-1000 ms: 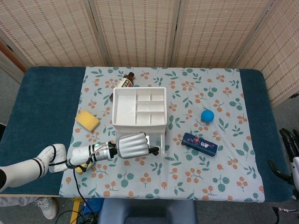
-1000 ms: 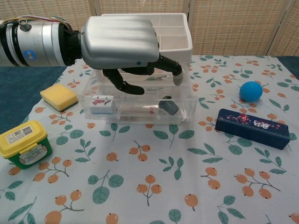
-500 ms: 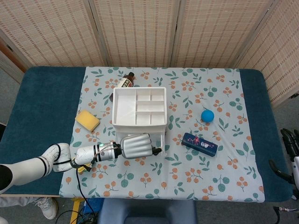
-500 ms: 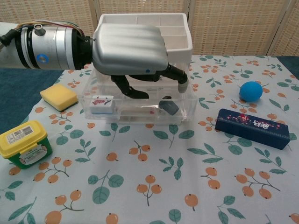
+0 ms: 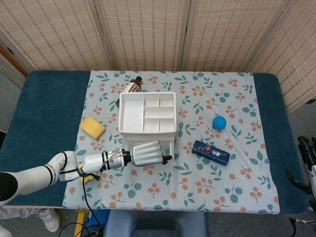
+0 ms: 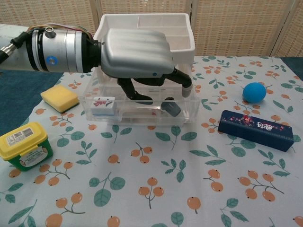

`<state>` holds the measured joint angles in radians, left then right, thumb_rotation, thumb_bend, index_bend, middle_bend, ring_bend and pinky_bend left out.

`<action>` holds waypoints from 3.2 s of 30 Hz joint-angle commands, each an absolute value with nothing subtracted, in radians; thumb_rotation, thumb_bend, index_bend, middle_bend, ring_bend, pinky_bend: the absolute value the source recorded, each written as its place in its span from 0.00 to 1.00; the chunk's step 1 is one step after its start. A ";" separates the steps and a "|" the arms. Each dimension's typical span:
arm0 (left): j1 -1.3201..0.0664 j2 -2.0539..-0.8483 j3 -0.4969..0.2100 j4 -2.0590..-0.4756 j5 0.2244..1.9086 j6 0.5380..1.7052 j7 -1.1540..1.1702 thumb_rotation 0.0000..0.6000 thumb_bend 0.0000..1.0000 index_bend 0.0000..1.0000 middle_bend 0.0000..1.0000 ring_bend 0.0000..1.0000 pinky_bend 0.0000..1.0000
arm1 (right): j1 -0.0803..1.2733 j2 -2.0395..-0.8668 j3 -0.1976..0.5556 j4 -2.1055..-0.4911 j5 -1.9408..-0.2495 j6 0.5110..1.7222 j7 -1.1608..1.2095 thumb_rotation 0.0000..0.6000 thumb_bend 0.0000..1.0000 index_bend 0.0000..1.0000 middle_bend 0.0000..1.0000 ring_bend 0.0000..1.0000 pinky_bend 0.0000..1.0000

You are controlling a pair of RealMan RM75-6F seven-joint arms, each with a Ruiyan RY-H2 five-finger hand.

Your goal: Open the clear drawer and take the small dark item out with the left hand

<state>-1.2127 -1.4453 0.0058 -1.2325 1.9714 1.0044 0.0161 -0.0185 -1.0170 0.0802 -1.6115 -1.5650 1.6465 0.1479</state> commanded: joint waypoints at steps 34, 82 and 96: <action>-1.267 -1.457 0.041 -1.241 1.937 0.957 0.026 1.00 0.28 0.44 0.92 1.00 1.00 | -0.016 -1.029 0.087 -1.589 -1.544 1.634 0.171 1.00 0.30 0.00 0.08 0.00 0.01; -1.140 -1.302 0.025 -1.390 1.866 1.116 0.101 1.00 0.28 0.58 0.92 1.00 1.00 | -0.017 -1.035 0.089 -1.580 -1.562 1.649 0.188 1.00 0.30 0.00 0.08 0.00 0.01; -0.920 -1.173 0.061 -1.488 1.795 1.262 0.129 1.00 0.28 0.58 0.92 1.00 1.00 | -0.014 -1.038 0.085 -1.581 -1.581 1.657 0.190 1.00 0.30 0.00 0.08 0.00 0.01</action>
<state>-0.9399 -1.1851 0.0529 -1.4792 1.8084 1.2492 0.1308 -0.0143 -1.0381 0.0848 -1.5810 -1.5811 1.6567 0.1904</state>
